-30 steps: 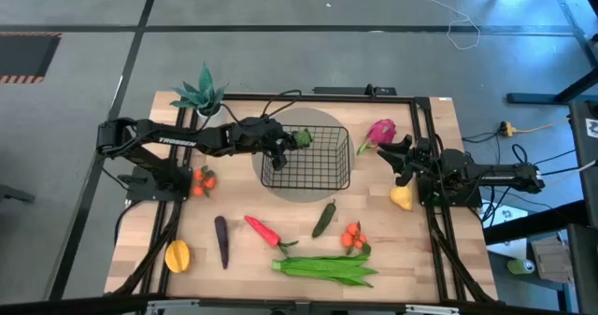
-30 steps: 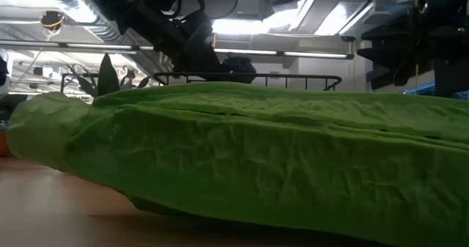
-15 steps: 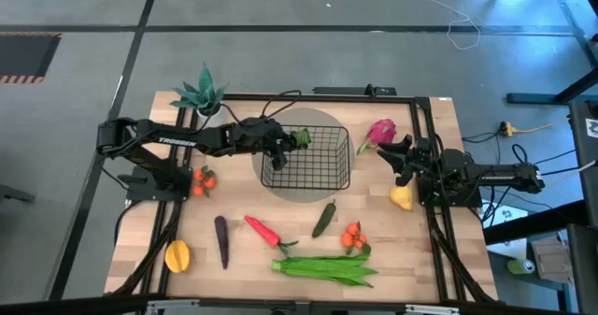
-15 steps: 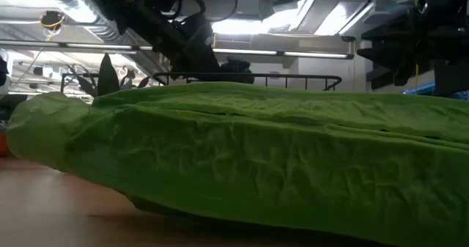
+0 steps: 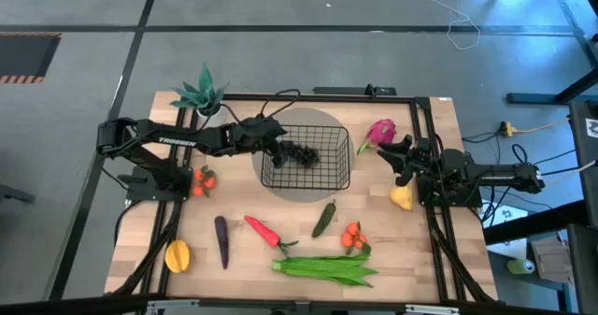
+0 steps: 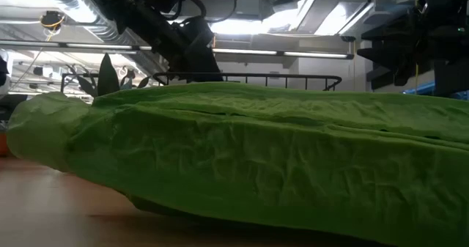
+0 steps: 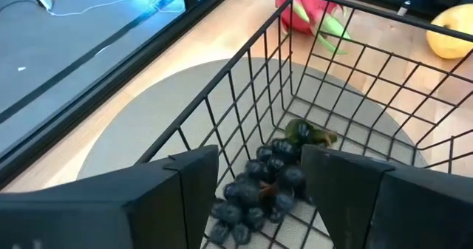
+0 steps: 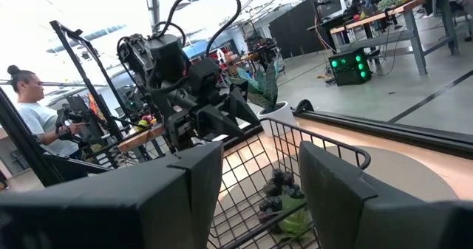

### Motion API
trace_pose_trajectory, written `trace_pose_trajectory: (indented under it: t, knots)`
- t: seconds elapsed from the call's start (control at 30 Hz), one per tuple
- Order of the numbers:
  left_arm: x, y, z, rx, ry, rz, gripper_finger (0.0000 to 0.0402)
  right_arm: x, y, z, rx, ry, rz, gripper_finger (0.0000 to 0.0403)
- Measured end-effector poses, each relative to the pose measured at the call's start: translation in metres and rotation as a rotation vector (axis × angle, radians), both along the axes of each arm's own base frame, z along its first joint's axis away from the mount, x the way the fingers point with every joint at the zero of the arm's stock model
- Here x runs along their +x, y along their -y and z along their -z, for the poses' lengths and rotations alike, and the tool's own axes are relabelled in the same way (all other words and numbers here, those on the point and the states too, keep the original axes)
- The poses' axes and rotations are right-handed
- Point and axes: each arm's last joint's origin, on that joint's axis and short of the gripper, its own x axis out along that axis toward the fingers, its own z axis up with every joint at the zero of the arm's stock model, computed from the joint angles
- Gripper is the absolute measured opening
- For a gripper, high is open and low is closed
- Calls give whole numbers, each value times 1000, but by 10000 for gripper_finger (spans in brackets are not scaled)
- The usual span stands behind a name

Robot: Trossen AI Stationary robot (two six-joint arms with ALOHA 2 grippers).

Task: Build produce basket
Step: Put the left oranges into the black wire basket

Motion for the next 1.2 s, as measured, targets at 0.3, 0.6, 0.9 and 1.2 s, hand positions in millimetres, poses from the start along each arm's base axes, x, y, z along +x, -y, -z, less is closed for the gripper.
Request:
trace_pose_trajectory:
  t: [0.3,0.6,0.9,1.2]
  knots:
    - [0,0,0,0,-1,0,183,0,0,0,-1,-1,0,171]
    - [-13,7,-20,-25,44,33,181,0,-1,0,-4,-1,-24,171]
    - [-64,31,-51,-123,-9,45,181,0,-1,0,-9,-1,-52,171]
    - [-119,57,-38,-412,-285,-88,181,0,-1,0,-10,-1,-52,171]
